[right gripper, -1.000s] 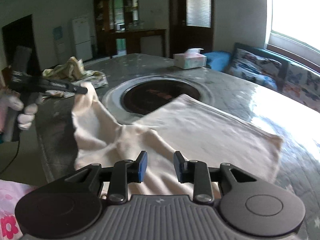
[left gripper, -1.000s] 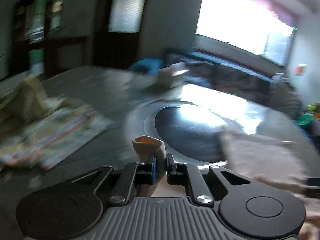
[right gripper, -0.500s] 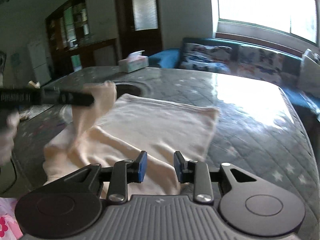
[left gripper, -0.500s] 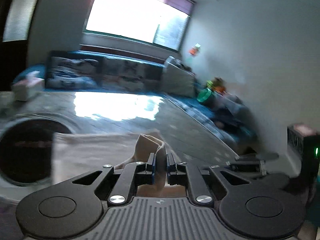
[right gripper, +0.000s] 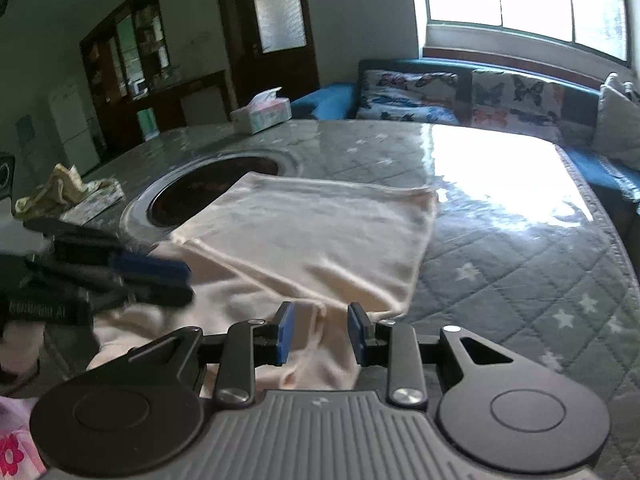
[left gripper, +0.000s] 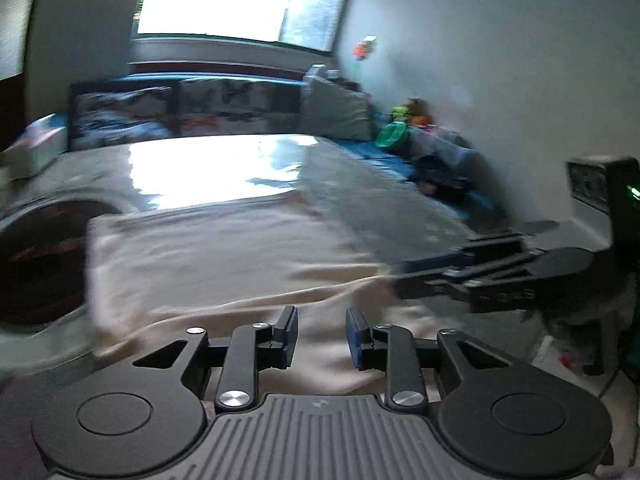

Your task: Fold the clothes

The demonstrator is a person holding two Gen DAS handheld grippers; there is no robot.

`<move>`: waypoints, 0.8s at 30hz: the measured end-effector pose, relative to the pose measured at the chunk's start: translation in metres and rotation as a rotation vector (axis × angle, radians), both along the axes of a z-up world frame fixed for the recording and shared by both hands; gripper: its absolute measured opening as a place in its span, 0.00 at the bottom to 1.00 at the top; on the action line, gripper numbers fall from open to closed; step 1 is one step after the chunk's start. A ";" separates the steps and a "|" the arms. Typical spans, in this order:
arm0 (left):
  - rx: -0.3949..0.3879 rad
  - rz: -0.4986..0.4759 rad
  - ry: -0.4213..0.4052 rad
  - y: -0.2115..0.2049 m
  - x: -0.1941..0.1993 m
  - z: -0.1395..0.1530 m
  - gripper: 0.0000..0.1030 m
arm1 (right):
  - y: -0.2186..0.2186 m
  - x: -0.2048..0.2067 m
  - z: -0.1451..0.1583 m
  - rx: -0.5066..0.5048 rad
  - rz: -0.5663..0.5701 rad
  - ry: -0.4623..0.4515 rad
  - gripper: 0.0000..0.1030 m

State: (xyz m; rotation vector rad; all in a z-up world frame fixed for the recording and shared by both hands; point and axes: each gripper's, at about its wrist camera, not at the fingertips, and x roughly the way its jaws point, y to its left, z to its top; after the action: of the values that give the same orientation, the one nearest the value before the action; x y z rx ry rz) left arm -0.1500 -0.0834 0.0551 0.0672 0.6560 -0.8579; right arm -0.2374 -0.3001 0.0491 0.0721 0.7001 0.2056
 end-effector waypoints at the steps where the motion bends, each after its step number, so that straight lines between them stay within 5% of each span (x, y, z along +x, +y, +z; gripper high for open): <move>1: 0.007 0.031 0.005 0.009 0.003 -0.002 0.28 | 0.003 0.002 -0.003 0.002 0.008 0.005 0.28; 14: 0.026 0.267 0.078 0.080 0.037 -0.019 0.28 | 0.020 0.020 -0.019 -0.035 0.041 0.038 0.28; 24: 0.029 0.234 0.070 0.093 0.025 -0.015 0.36 | 0.021 0.022 -0.026 -0.030 0.031 0.062 0.26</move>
State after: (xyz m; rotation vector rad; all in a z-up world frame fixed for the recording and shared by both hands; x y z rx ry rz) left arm -0.1248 0.0095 0.0404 -0.0136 0.7271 -0.6272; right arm -0.2155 -0.2789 0.0234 0.0388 0.7661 0.2230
